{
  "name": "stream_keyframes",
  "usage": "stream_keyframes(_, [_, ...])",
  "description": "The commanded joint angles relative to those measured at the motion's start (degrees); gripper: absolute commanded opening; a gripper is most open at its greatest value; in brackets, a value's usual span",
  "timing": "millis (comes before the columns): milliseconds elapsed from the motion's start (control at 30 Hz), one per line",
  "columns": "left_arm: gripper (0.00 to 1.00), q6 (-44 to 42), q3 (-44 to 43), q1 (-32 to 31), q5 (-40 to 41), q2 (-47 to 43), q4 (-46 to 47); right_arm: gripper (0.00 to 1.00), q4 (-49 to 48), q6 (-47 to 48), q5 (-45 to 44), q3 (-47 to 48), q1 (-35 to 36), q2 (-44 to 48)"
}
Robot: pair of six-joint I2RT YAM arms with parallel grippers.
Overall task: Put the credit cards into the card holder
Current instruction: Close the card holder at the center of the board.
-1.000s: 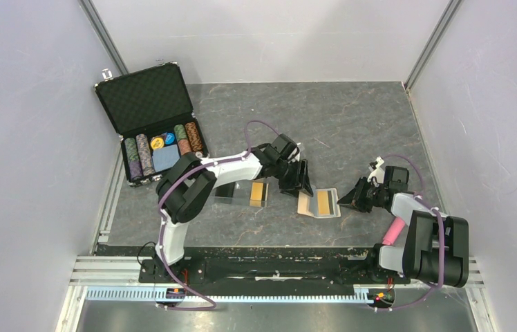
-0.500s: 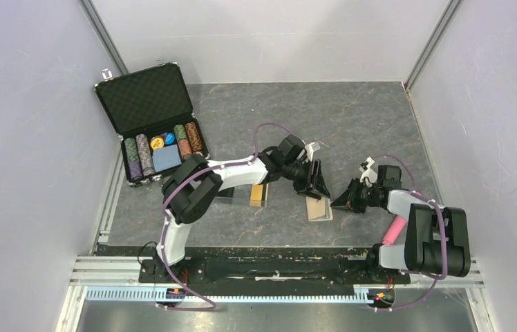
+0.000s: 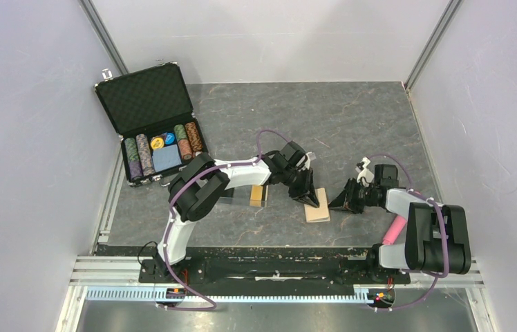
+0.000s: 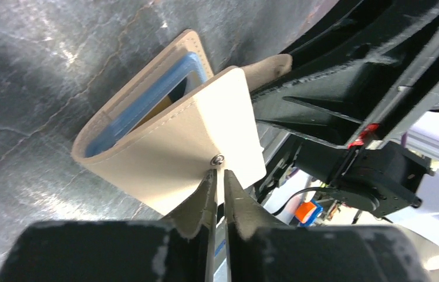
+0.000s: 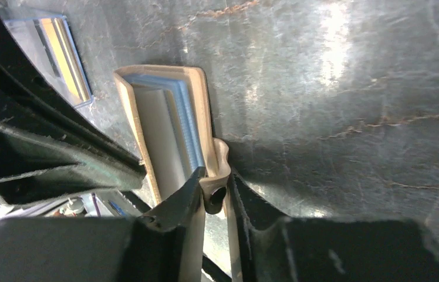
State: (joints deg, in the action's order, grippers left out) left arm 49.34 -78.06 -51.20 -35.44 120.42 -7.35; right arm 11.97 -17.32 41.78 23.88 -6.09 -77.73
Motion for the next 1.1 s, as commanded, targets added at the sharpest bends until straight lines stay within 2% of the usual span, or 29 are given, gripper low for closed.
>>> stream_keyframes(0, [0.07, -5.04, -3.26, -0.21, 3.00, 0.99, -6.25, 0.29, 3.67, 3.18, -2.63, 2.53, 0.37, 0.32])
stream_keyframes(133, [0.02, -8.29, -6.28, -0.64, 6.12, 2.12, -12.65, 0.49, 5.33, 4.11, -3.46, 4.54, 0.40, 2.06])
stream_keyframes(233, [0.02, -10.82, -9.28, -1.25, 7.97, 3.48, -17.11, 0.57, 5.23, 4.09, -3.28, 5.11, 0.37, 3.09])
stream_keyframes(333, [0.02, -12.79, -12.50, -2.00, 9.52, 5.16, -21.34, 0.61, 5.11, 4.41, -2.89, 5.61, 0.37, 3.37])
stream_keyframes(433, [0.02, -14.28, -15.56, -2.63, 11.61, 6.72, -25.12, 0.60, 4.21, 5.04, -1.70, 5.83, 0.40, 3.25])
stream_keyframes(633, [0.02, -16.95, -20.60, -3.55, 15.24, 8.65, -31.42, 0.51, -1.51, 3.30, 3.64, 5.26, 0.37, 3.51])
stream_keyframes(800, [0.02, -17.17, -21.32, -3.82, 14.94, 8.87, -31.58, 0.40, -7.88, -0.09, 8.76, 3.45, 0.37, 3.92])
stream_keyframes(1067, [0.02, -17.39, -22.04, -3.89, 14.81, 8.50, -31.47, 0.36, -11.00, -0.66, 12.54, -0.24, 0.85, 2.80])
